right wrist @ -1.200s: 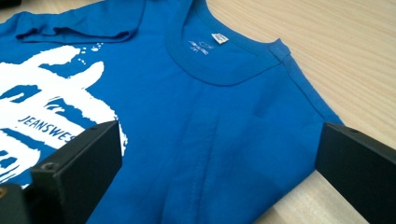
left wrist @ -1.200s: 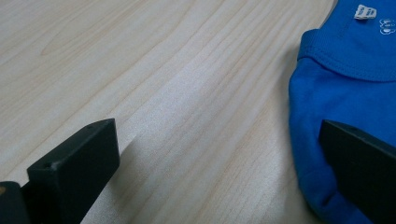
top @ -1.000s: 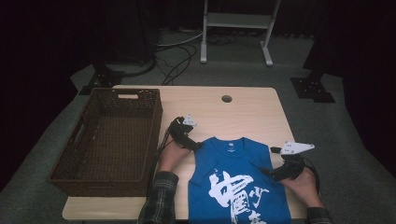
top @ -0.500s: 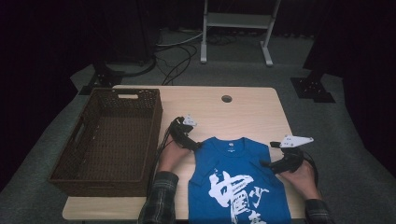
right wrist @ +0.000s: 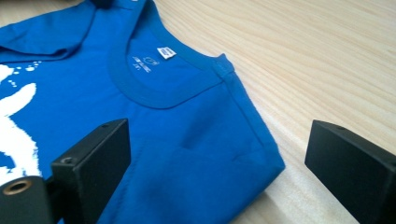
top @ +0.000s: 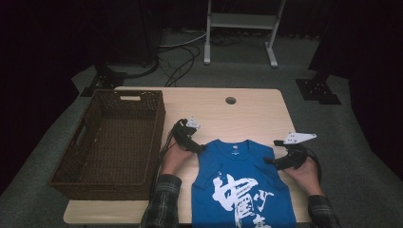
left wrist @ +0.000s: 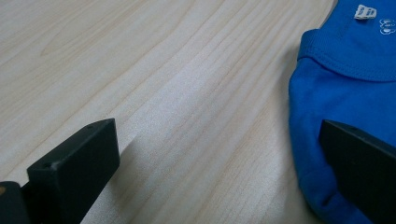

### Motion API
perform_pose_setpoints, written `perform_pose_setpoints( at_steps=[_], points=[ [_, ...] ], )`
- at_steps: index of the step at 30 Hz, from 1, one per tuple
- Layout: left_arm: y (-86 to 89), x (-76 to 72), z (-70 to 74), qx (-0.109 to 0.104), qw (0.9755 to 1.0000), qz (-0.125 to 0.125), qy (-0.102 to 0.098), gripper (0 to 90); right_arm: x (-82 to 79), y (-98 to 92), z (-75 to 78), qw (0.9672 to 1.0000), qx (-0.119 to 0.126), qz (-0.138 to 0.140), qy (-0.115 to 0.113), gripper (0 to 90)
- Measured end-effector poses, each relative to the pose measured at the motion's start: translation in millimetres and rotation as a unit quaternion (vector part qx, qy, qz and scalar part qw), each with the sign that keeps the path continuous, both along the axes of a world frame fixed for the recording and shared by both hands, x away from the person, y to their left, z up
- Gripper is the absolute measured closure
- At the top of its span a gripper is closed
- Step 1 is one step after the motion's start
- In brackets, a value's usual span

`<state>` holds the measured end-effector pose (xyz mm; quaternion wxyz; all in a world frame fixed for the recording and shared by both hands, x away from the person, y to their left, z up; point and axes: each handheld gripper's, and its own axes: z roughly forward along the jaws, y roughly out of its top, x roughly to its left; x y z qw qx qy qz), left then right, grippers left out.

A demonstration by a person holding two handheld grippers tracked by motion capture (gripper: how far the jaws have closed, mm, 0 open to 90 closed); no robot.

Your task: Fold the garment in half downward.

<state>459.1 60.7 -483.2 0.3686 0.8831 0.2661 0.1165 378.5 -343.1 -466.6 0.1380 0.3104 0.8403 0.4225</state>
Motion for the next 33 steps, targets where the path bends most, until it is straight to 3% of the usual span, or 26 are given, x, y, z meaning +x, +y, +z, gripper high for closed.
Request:
perform_pose_setpoints(
  at_steps=[8,13,33],
  points=[
    [0.0,0.0,0.0,0.000,1.0000,0.000,0.000,0.1,11.3,-0.8,-1.8,1.0000,-0.001,0.000,0.004,9.8],
    [0.0,0.0,0.0,0.000,1.0000,0.000,0.000,0.1,19.3,-2.7,-2.4,1.0000,-0.002,0.007,0.004,19.5],
    [-0.2,-0.1,-0.1,0.000,1.0000,0.001,0.000,0.1,39.0,-16.8,-12.6,0.9996,-0.013,-0.008,0.025,52.3]
  ],
)
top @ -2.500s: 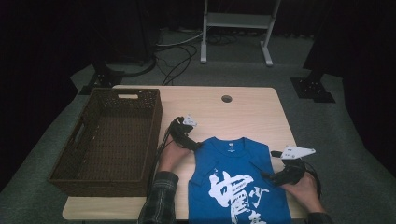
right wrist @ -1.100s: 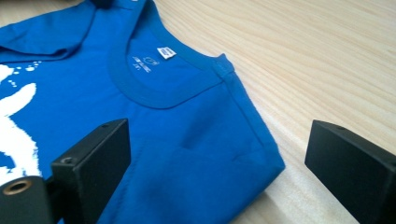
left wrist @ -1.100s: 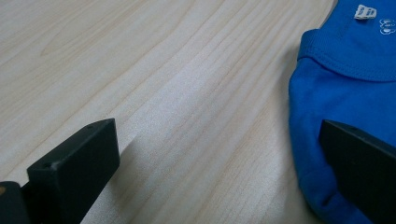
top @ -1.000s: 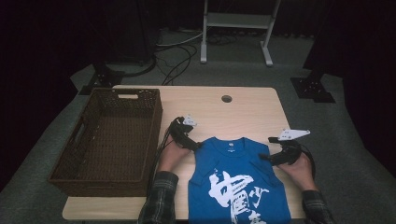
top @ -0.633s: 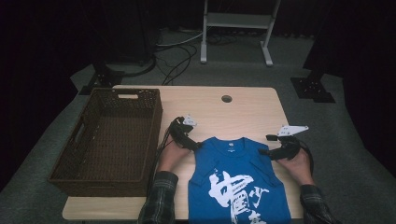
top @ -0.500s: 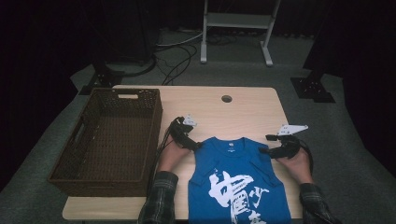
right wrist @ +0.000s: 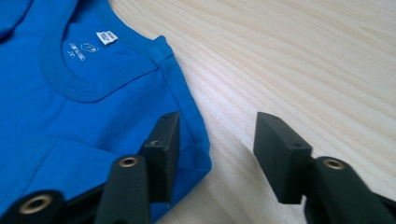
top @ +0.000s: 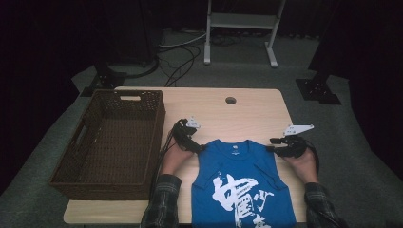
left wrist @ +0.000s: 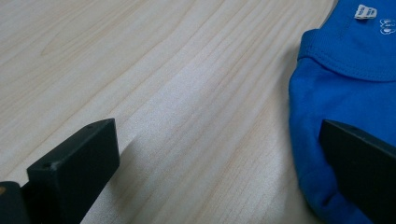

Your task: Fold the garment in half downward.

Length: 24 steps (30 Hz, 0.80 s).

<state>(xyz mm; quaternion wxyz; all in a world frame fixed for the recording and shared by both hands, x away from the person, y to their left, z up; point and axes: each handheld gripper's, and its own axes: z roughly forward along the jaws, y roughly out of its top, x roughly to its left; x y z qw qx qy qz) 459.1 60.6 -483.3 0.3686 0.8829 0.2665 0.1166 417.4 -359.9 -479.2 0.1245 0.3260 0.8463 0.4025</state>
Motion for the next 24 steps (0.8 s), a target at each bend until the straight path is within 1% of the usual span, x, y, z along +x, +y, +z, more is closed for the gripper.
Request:
perform_pose_setpoints(
  at_steps=[9,11,12,15,17,18,19,20,21,22,24],
  points=[
    [-0.1,-0.6,0.2,0.002,1.0000,-0.002,-0.003,0.1,-0.5,0.9,-1.5,0.9999,0.000,0.009,0.012,62.5],
    [0.0,-0.9,0.2,-0.001,1.0000,-0.001,-0.001,0.5,-0.8,0.9,-1.6,0.9999,0.002,0.009,0.014,65.0],
    [0.1,-1.9,0.4,-0.003,1.0000,-0.004,-0.004,2.3,-1.1,0.9,-1.7,0.9998,0.003,0.010,0.015,66.5],
    [0.6,-7.3,1.2,-0.013,0.9998,-0.013,-0.010,11.6,-2.5,1.4,-1.6,0.9998,0.005,0.011,0.018,71.8],
    [1.3,-12.4,1.8,-0.021,0.9995,-0.020,-0.015,21.7,-3.1,1.5,-1.7,0.9997,0.007,0.011,0.020,74.7],
    [1.3,-12.4,1.8,-0.021,0.9995,-0.020,-0.015,25.6,-3.1,1.5,-1.7,0.9997,0.007,0.011,0.020,74.7],
    [1.6,-16.5,2.0,-0.027,0.9992,-0.023,-0.017,29.4,-3.4,1.8,-1.8,0.9997,0.008,0.011,0.022,76.9],
    [1.7,-18.4,2.1,-0.030,0.9989,-0.029,-0.018,34.6,-3.5,2.1,-1.7,0.9996,0.009,0.011,0.023,77.7],
    [1.7,-18.4,2.1,-0.030,0.9989,-0.029,-0.018,40.3,-3.7,2.4,-1.6,0.9996,0.008,0.010,0.023,78.8],
    [2.0,-21.9,2.5,-0.036,0.9986,-0.036,-0.017,45.8,-4.0,2.8,-1.6,0.9997,0.008,0.009,0.023,79.3],
    [1.9,-24.7,2.6,-0.042,0.9981,-0.042,-0.016,59.6,-5.1,3.6,-1.4,0.9997,0.007,0.007,0.023,82.0]
  ],
)
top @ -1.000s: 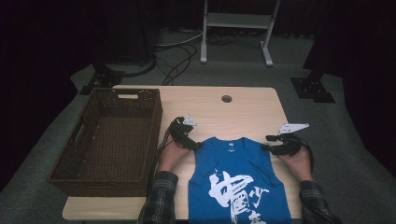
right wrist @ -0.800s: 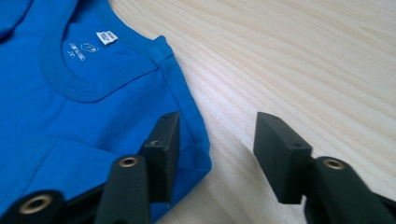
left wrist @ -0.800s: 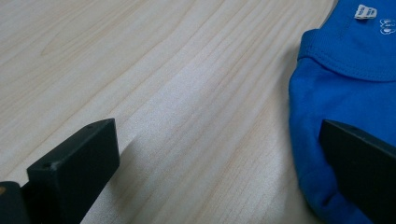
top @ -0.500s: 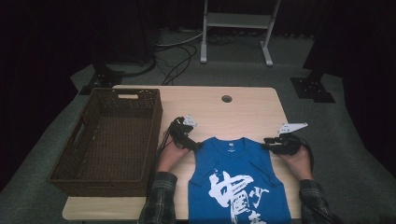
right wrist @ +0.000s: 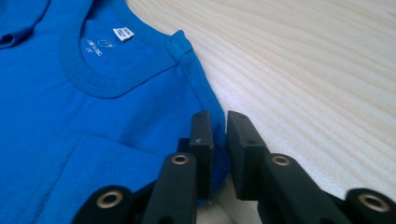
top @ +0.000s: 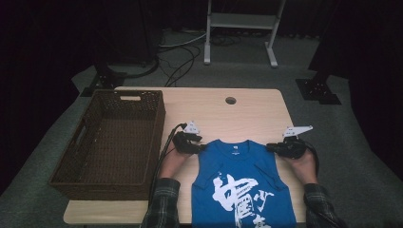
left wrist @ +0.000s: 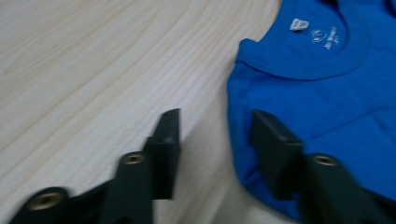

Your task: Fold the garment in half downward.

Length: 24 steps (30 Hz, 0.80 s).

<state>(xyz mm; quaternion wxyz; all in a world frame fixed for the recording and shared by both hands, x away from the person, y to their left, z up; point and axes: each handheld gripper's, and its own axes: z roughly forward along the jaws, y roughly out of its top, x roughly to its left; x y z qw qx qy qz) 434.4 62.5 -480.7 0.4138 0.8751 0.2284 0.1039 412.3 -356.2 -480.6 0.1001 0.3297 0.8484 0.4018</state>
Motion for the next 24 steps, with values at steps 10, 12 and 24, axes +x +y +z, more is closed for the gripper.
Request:
perform_pose_setpoints(
  at_steps=[10,12,24],
  points=[
    [-0.9,-1.9,-0.6,-0.022,0.9992,-0.003,0.034,87.4,-1.6,3.7,0.9,0.9998,-0.013,-0.010,-0.011,86.0],
    [-2.9,0.3,-0.4,-0.019,0.9994,0.009,0.028,87.3,-0.1,5.2,0.5,0.9997,-0.013,-0.016,-0.015,86.1],
    [-9.9,16.6,0.1,-0.008,0.9978,0.065,0.008,87.2,18.2,6.8,-0.9,0.9986,-0.012,-0.045,-0.025,86.1]
  ],
)
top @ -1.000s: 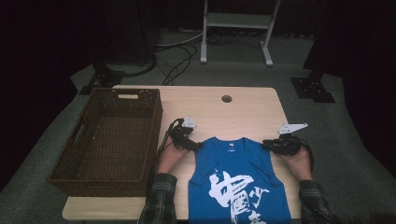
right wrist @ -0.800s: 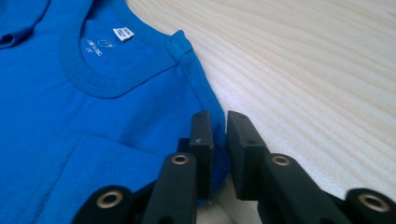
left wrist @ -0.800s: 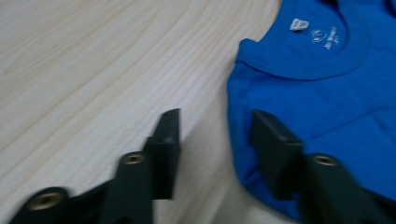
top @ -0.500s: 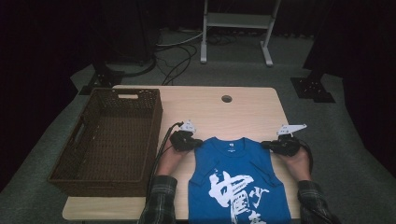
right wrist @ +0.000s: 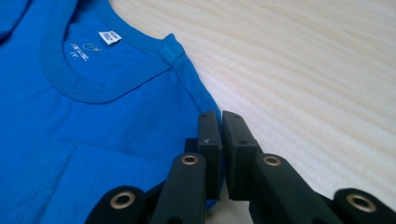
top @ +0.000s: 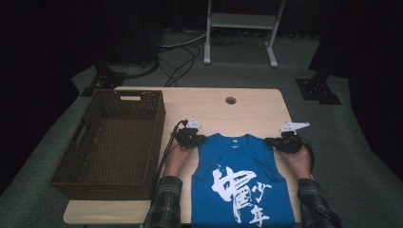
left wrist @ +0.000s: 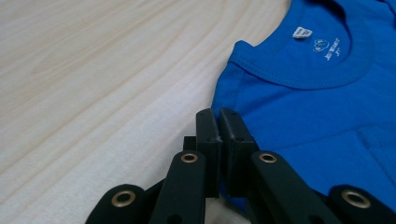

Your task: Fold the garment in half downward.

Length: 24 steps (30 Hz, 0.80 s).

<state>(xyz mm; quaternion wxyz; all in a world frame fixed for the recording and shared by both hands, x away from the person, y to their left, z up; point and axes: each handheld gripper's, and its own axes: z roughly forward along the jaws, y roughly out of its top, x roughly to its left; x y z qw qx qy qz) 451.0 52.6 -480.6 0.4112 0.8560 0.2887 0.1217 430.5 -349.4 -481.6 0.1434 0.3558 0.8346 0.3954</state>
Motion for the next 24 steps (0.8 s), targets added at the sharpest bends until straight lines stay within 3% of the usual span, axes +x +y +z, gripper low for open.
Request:
perform_pose_setpoints(
  at_steps=[10,16,24],
  points=[
    [-1.5,19.6,1.1,0.005,0.9994,0.034,0.000,87.3,21.7,6.5,-0.4,0.9999,0.003,-0.016,-0.002,86.2],
    [-4.4,28.3,1.9,0.017,0.9989,0.043,-0.011,87.4,34.5,10.5,-0.4,0.9997,0.002,-0.022,-0.005,86.1],
    [0.5,42.2,0.7,0.003,0.9984,0.056,-0.003,87.4,53.1,13.9,-0.9,0.9996,0.010,-0.026,-0.002,86.1]
  ],
)
